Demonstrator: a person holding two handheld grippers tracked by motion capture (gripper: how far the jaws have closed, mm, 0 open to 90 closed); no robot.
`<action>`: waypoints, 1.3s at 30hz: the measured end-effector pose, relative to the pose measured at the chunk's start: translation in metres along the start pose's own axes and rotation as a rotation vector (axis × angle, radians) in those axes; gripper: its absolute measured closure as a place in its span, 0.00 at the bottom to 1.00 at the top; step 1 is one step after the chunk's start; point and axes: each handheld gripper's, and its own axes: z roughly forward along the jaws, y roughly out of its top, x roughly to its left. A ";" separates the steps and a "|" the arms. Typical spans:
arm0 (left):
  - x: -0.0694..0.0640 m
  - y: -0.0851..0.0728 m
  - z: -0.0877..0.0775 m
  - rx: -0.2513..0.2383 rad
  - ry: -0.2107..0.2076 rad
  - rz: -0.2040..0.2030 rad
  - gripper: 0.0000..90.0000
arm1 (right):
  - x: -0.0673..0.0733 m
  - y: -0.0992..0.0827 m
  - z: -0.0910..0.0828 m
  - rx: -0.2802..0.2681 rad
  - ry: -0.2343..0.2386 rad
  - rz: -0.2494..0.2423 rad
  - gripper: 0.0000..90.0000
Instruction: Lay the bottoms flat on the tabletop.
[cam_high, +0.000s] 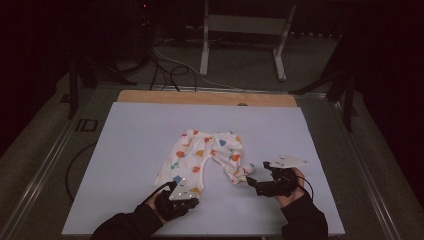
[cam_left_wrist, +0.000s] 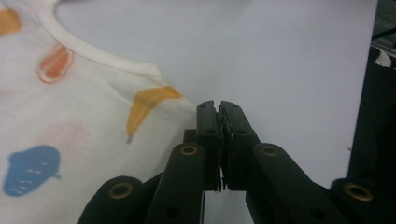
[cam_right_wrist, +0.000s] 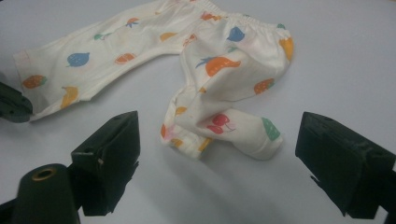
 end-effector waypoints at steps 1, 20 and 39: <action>0.000 -0.001 0.001 0.007 -0.004 0.001 0.96 | 0.000 0.000 0.000 -0.001 0.002 0.000 0.15; 0.024 -0.015 -0.058 -0.213 0.105 -0.077 0.06 | 0.009 -0.013 0.007 0.050 0.092 -0.038 0.26; 0.040 -0.066 -0.089 -0.266 0.299 -0.170 0.03 | 0.018 -0.021 0.044 0.170 -0.047 -0.232 0.96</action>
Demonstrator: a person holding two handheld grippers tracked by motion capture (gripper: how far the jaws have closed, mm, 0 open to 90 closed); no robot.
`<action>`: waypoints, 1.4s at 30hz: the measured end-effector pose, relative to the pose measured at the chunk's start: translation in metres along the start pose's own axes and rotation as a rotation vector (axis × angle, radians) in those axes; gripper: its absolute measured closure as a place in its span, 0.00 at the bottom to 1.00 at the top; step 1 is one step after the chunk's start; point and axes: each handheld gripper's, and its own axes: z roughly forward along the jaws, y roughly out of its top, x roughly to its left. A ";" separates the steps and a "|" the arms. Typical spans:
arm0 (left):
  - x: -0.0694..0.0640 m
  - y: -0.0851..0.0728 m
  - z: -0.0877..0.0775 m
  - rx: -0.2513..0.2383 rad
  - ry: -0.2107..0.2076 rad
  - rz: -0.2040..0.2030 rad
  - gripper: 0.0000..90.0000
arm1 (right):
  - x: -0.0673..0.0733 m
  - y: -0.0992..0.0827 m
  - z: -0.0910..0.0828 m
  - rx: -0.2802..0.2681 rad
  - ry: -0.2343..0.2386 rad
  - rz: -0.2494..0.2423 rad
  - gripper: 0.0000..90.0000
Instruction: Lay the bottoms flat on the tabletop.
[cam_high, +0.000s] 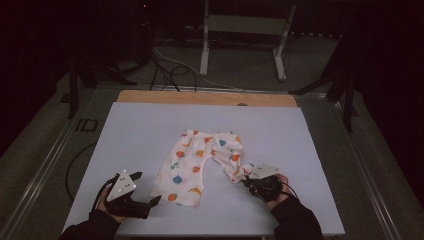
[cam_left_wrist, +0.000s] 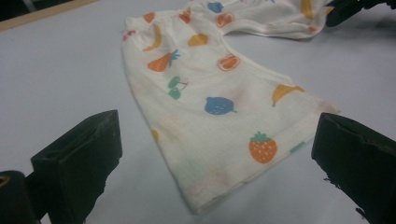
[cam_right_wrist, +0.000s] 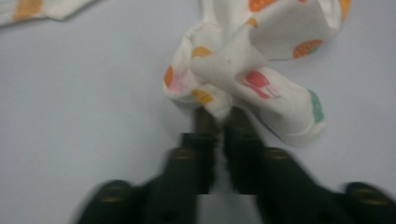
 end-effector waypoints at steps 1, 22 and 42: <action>0.000 0.000 0.000 -0.006 -0.002 -0.004 0.03 | -0.001 0.000 0.000 0.005 -0.002 0.002 0.98; 0.002 0.001 0.000 -0.011 -0.015 -0.009 0.03 | 0.052 0.026 -0.038 0.011 0.248 -0.071 0.98; 0.004 0.000 0.000 -0.024 -0.027 -0.020 0.03 | -0.002 0.004 -0.048 -0.066 0.152 0.122 0.70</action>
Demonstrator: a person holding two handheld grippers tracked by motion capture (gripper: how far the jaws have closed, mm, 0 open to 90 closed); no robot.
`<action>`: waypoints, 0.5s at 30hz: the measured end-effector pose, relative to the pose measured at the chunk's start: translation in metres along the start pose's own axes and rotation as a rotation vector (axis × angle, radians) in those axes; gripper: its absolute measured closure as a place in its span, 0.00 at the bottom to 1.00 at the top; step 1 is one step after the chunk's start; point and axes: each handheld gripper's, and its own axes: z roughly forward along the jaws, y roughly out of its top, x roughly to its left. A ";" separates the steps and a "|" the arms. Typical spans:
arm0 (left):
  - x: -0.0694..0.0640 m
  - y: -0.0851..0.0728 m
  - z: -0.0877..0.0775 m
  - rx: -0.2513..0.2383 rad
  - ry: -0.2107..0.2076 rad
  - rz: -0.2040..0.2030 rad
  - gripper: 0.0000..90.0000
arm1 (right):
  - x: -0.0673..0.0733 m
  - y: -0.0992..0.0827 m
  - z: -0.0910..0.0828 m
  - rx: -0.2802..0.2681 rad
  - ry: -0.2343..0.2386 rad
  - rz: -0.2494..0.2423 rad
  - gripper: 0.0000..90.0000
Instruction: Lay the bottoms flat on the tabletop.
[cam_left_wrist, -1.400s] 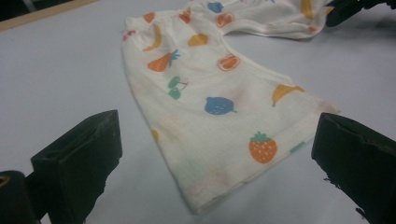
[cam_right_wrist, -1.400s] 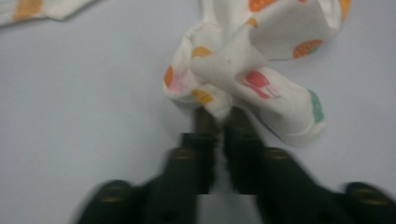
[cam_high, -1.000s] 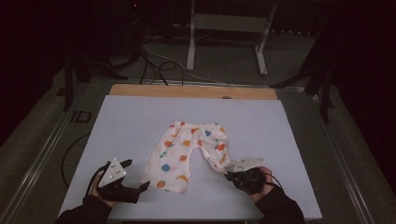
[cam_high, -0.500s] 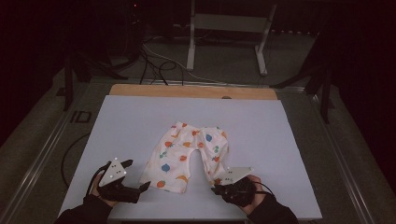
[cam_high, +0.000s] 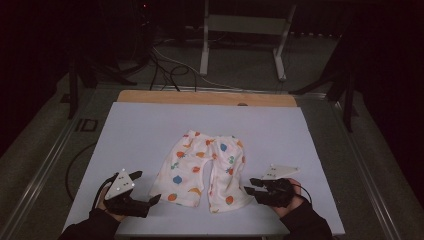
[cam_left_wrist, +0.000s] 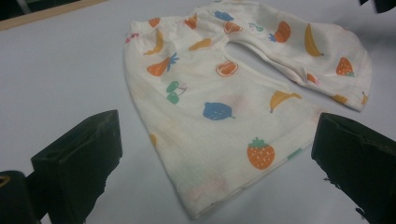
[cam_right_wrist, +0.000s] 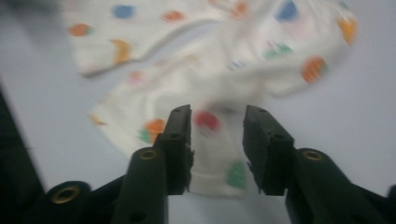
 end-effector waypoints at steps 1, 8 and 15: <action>0.000 0.000 0.000 -0.001 0.000 -0.001 0.03 | -0.005 -0.003 0.002 0.012 -0.009 0.007 0.71; 0.002 -0.001 -0.001 -0.005 0.003 -0.005 0.03 | -0.023 -0.019 0.014 0.075 -0.008 0.083 0.74; 0.002 -0.001 -0.002 -0.010 0.007 -0.004 0.03 | -0.023 -0.028 0.027 0.130 0.033 0.101 0.76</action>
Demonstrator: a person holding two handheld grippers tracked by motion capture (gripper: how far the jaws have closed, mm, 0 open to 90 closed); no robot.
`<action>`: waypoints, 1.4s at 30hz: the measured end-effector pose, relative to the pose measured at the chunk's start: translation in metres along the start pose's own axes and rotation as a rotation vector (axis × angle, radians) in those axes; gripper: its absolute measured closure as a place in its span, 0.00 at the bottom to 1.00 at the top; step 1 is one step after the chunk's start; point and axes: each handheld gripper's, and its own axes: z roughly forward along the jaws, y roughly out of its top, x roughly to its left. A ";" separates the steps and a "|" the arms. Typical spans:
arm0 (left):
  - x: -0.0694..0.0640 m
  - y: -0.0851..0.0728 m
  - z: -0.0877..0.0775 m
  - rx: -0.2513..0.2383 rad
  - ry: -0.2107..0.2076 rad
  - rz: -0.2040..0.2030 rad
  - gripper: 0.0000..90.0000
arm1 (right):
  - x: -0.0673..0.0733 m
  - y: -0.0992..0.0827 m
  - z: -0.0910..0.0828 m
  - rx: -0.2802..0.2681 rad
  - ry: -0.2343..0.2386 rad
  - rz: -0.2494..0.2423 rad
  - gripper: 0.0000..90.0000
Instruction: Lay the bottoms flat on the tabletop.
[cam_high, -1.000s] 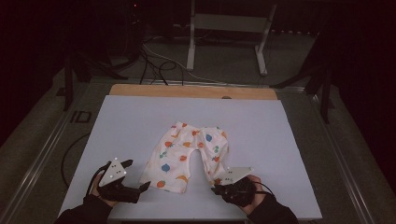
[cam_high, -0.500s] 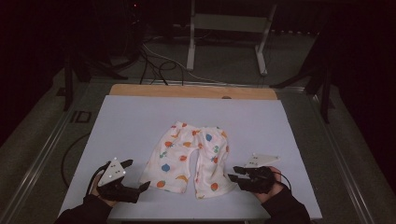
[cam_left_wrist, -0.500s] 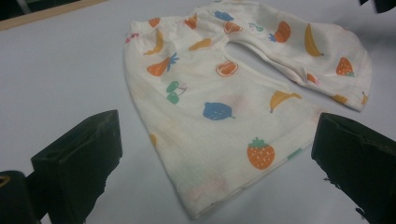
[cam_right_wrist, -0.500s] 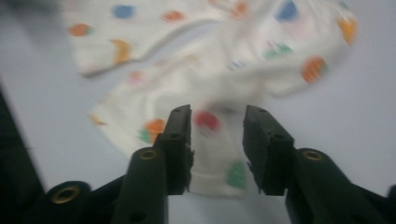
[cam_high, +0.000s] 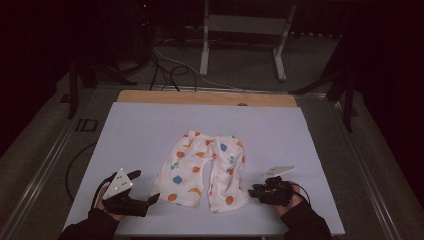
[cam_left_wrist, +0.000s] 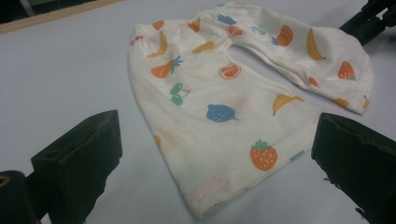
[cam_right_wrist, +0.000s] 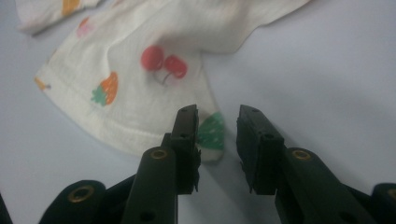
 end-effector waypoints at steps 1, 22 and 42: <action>0.000 0.000 0.000 -0.001 0.001 0.002 0.03 | 0.002 0.000 0.001 0.008 -0.003 -0.012 0.78; -0.001 0.000 0.000 -0.002 -0.005 0.006 0.03 | 0.024 0.007 -0.011 0.003 -0.087 -0.094 0.99; -0.001 0.002 0.000 -0.001 -0.003 0.008 0.03 | 0.037 -0.016 -0.043 -0.032 -0.170 -0.016 0.99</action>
